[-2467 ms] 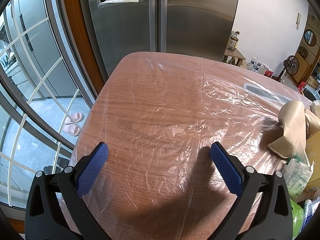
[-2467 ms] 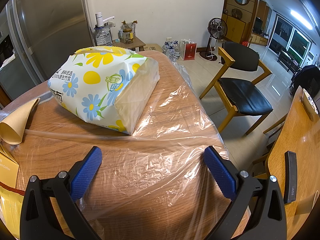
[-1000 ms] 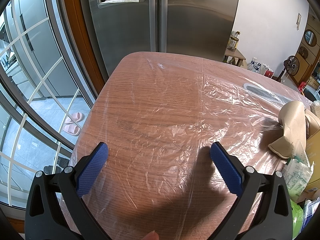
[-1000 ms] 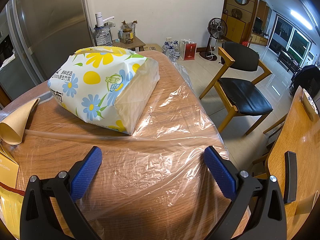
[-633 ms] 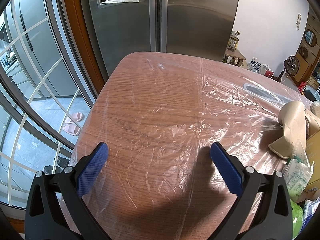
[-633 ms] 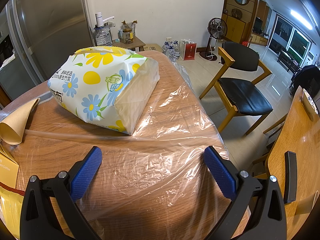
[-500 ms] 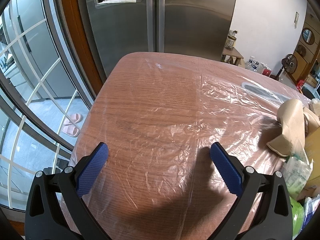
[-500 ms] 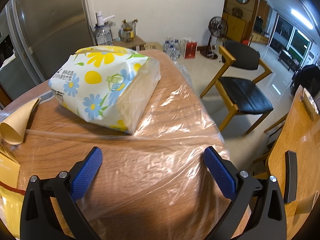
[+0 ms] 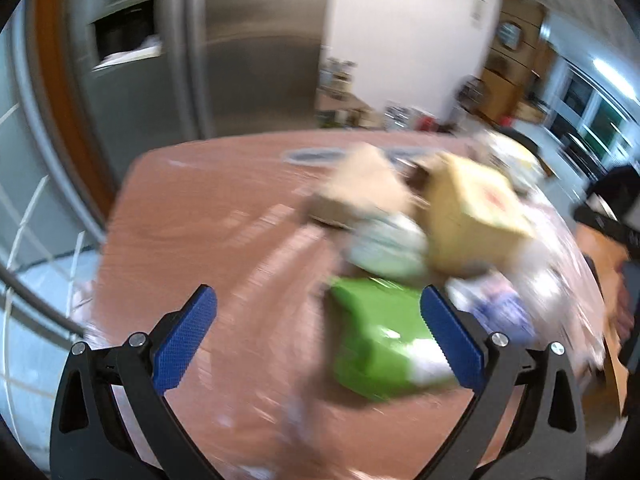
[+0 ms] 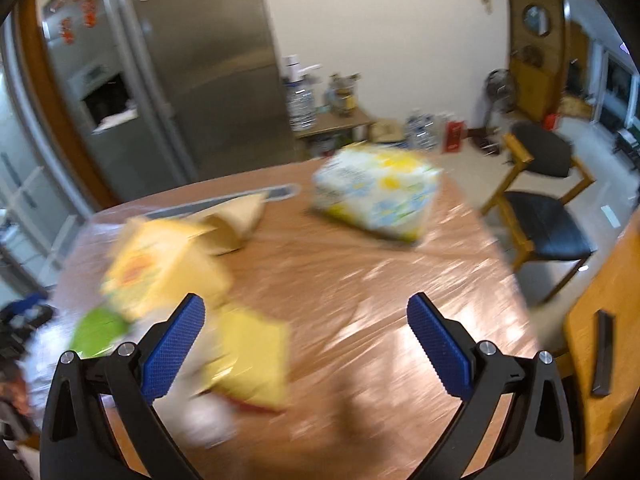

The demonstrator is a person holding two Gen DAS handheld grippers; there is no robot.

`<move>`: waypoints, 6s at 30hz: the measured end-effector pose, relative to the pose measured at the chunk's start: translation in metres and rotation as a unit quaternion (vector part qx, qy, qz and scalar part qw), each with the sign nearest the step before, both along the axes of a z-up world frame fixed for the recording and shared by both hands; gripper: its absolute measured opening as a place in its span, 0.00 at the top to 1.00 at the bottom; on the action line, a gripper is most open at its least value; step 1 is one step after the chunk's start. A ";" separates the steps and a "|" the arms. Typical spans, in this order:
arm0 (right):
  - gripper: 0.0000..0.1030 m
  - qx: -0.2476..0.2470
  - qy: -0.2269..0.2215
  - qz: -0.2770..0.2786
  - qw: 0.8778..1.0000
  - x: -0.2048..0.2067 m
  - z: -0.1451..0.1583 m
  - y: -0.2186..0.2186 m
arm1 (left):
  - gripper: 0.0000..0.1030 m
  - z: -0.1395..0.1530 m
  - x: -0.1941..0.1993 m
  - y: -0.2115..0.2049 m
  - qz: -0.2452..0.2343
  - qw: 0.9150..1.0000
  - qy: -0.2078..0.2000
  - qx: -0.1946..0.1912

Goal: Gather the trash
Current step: 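Grasp the green snack packet with the left tool while the right tool grasps the yellow packet, then carry both packets over the black trash bin with both tools, then open both tools to drop the packets into the bin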

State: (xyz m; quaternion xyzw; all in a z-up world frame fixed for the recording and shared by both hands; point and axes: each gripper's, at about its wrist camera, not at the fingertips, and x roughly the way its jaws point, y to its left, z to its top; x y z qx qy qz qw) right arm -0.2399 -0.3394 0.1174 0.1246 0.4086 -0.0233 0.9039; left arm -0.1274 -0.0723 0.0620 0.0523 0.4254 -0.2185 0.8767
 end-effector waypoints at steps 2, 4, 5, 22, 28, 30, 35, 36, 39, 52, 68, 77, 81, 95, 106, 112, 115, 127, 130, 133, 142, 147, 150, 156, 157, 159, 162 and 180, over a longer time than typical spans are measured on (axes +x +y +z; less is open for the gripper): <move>0.04 0.008 0.006 0.015 1.000 -0.003 -0.004 0.012 | 0.01 -0.007 -0.008 -0.016 -0.023 1.000 0.004 0.006; 0.04 -0.028 0.018 0.024 0.999 -0.003 -0.011 0.029 | 0.01 -0.018 -0.007 -0.029 -0.032 0.999 0.010 0.026; 0.04 -0.049 0.025 0.022 0.998 -0.004 -0.015 0.032 | 0.01 -0.021 -0.008 -0.034 -0.034 0.999 0.009 0.032; 0.14 0.068 0.083 0.025 0.994 0.026 -0.048 -0.005 | 0.10 -0.048 0.011 -0.024 -0.032 0.997 0.041 0.054; 0.14 -0.066 0.113 0.065 0.989 0.040 -0.046 0.010 | 0.10 -0.050 0.007 -0.027 -0.044 0.996 0.033 0.070; 0.14 -0.073 0.118 0.080 0.987 0.044 -0.049 0.013 | 0.10 -0.053 0.006 -0.033 -0.048 0.995 0.030 0.084; 0.14 -0.056 0.122 0.087 0.987 0.057 -0.051 0.012 | 0.10 -0.056 0.005 -0.037 -0.055 0.994 0.030 0.094; 0.14 -0.057 0.126 0.089 0.986 0.063 -0.053 0.012 | 0.10 -0.057 0.005 -0.037 -0.054 0.993 0.030 0.097; 0.23 -0.034 0.144 0.102 0.984 0.069 -0.060 0.013 | 0.17 -0.057 0.006 -0.036 -0.056 0.994 0.033 0.089; 0.50 -0.038 0.093 0.078 0.992 0.026 -0.035 -0.005 | 0.25 -0.038 -0.008 -0.016 -0.034 0.998 0.025 0.054; 0.50 0.002 0.019 0.079 0.997 -0.039 0.006 0.023 | 0.26 0.005 -0.049 -0.009 0.028 0.999 -0.019 0.010; 0.50 0.016 0.002 0.099 0.995 -0.062 0.016 0.046 | 0.25 0.017 -0.076 -0.020 0.008 0.999 -0.036 0.007; 0.50 0.020 -0.003 0.101 0.995 -0.073 0.019 0.052 | 0.25 0.020 -0.088 -0.026 -0.011 0.999 -0.039 0.007; 0.50 0.025 0.010 0.134 0.991 -0.099 0.010 0.061 | 0.25 0.022 -0.121 -0.030 -0.022 0.999 -0.047 0.002; 0.50 0.038 0.024 0.206 0.977 -0.120 0.002 0.055 | 0.25 0.014 -0.162 -0.055 0.008 0.999 -0.035 0.020; 0.50 0.040 0.040 0.226 0.973 -0.147 -0.007 0.060 | 0.25 0.008 -0.187 -0.066 -0.016 0.999 -0.023 0.035; 0.50 0.037 0.053 0.232 0.971 -0.161 -0.014 0.065 | 0.25 0.002 -0.202 -0.070 -0.043 0.998 -0.010 0.047; 0.50 0.023 0.103 0.218 0.970 -0.195 -0.046 0.076 | 0.25 -0.033 -0.240 -0.083 -0.110 0.987 0.028 0.111; 0.50 0.018 0.110 0.214 0.970 -0.200 -0.053 0.079 | 0.25 -0.040 -0.243 -0.083 -0.113 0.986 0.033 0.122; 0.50 0.012 0.116 0.210 0.971 -0.201 -0.058 0.081 | 0.25 -0.047 -0.245 -0.082 -0.115 0.984 0.036 0.134; 0.50 0.001 0.139 0.199 0.970 -0.207 -0.078 0.085 | 0.26 -0.071 -0.252 -0.086 -0.135 0.976 0.052 0.166; 0.50 -0.005 0.150 0.199 0.968 -0.203 -0.088 0.088 | 0.26 -0.083 -0.252 -0.089 -0.143 0.972 0.061 0.175; 0.50 -0.005 0.159 0.200 0.967 -0.201 -0.095 0.089 | 0.26 -0.090 -0.252 -0.091 -0.148 0.970 0.066 0.180; 0.50 -0.004 0.172 0.202 0.964 -0.197 -0.108 0.094 | 0.26 -0.104 -0.250 -0.093 -0.153 0.968 0.076 0.184; 0.50 -0.004 0.175 0.201 0.964 -0.196 -0.111 0.094 | 0.27 -0.106 -0.248 -0.093 -0.153 0.968 0.078 0.184; 0.50 -0.002 0.181 0.201 0.963 -0.193 -0.116 0.096 | 0.27 -0.110 -0.247 -0.093 -0.154 0.967 0.082 0.186; 0.50 -0.001 0.187 0.200 0.962 -0.188 -0.124 0.098 | 0.27 -0.117 -0.241 -0.093 -0.155 0.966 0.088 0.189; 0.49 -0.010 0.216 0.184 0.959 -0.168 -0.157 0.103 | 0.26 -0.154 -0.218 -0.109 -0.159 0.959 0.112 0.207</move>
